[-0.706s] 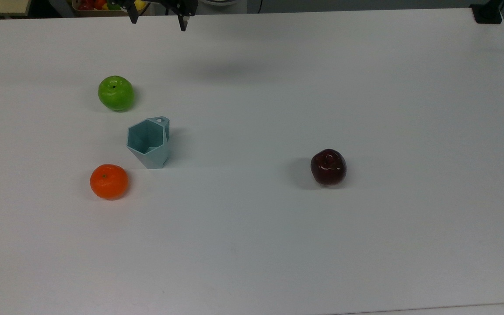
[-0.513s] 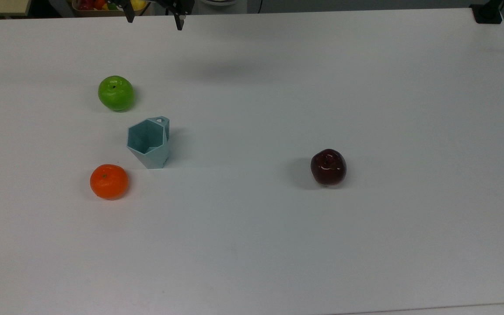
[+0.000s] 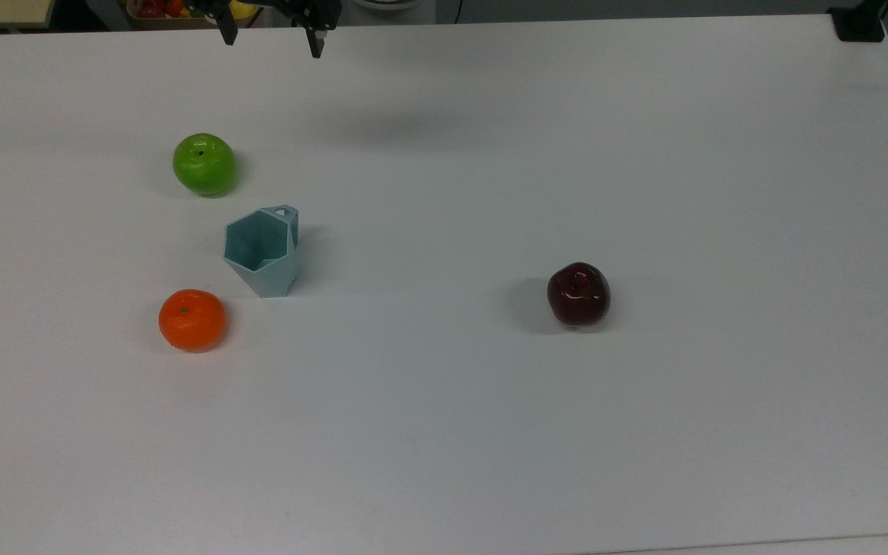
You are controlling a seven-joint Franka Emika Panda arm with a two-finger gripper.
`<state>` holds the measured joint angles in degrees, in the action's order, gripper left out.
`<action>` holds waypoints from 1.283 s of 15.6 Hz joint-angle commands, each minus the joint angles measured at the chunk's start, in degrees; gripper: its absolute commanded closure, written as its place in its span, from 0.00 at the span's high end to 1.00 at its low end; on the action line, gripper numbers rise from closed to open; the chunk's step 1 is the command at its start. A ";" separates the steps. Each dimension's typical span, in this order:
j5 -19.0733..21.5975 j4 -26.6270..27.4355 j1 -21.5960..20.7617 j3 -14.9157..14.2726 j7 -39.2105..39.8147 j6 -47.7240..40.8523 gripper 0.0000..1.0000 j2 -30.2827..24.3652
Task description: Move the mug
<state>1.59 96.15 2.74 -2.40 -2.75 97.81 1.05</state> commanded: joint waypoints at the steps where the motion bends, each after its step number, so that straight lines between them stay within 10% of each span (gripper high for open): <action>1: 1.13 0.62 -0.63 -0.86 -0.06 0.97 1.00 -0.43; 11: -0.97 1.67 -0.81 -0.94 -11.31 13.17 1.00 4.66; 20: -3.88 14.15 -1.25 -1.03 -11.40 29.53 0.99 7.99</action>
<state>-1.27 106.59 2.62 -2.59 -12.77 123.32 9.65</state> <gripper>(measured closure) 0.000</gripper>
